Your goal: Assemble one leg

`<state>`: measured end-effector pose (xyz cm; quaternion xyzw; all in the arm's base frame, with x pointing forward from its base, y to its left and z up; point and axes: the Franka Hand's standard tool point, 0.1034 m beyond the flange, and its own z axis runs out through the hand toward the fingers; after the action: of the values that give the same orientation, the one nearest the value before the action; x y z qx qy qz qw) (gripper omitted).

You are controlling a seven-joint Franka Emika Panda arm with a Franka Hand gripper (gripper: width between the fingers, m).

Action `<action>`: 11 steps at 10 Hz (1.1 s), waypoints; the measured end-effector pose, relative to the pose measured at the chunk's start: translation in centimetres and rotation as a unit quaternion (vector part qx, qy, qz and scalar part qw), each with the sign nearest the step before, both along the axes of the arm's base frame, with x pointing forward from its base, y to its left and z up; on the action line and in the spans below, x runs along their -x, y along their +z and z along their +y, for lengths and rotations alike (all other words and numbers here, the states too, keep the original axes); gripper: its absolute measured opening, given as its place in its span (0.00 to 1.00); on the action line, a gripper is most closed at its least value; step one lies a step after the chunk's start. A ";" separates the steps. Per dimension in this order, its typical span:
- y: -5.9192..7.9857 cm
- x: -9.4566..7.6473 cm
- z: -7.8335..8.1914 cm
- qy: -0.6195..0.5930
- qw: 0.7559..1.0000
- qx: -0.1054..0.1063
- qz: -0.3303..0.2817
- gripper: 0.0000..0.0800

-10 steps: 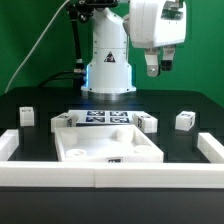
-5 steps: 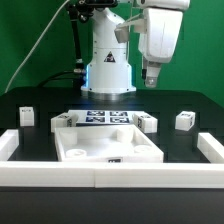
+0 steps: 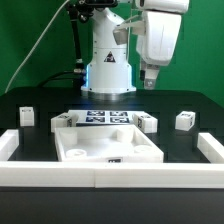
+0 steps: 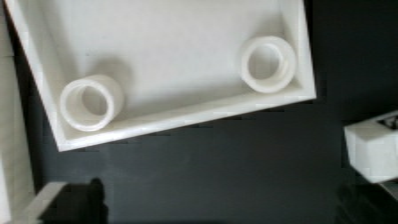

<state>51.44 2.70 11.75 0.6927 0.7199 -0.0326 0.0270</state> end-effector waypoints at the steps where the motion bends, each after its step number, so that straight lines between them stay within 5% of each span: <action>1: -0.5 0.2 -0.9 0.009 1.000 -0.001 0.006 0.81; 6: -4.9 1.2 -5.9 0.054 0.998 -0.017 0.027 0.81; 9: -7.1 2.3 -6.6 0.045 0.998 -0.023 0.046 0.81; 11: -7.0 2.1 -6.6 0.045 0.998 -0.023 0.044 0.81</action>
Offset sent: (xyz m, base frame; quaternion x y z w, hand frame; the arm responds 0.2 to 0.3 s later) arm 0.0010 -0.0221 -0.0285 0.0250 0.0581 -0.0559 0.9964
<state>49.31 -3.94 4.75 0.6579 0.7515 -0.0456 -0.0190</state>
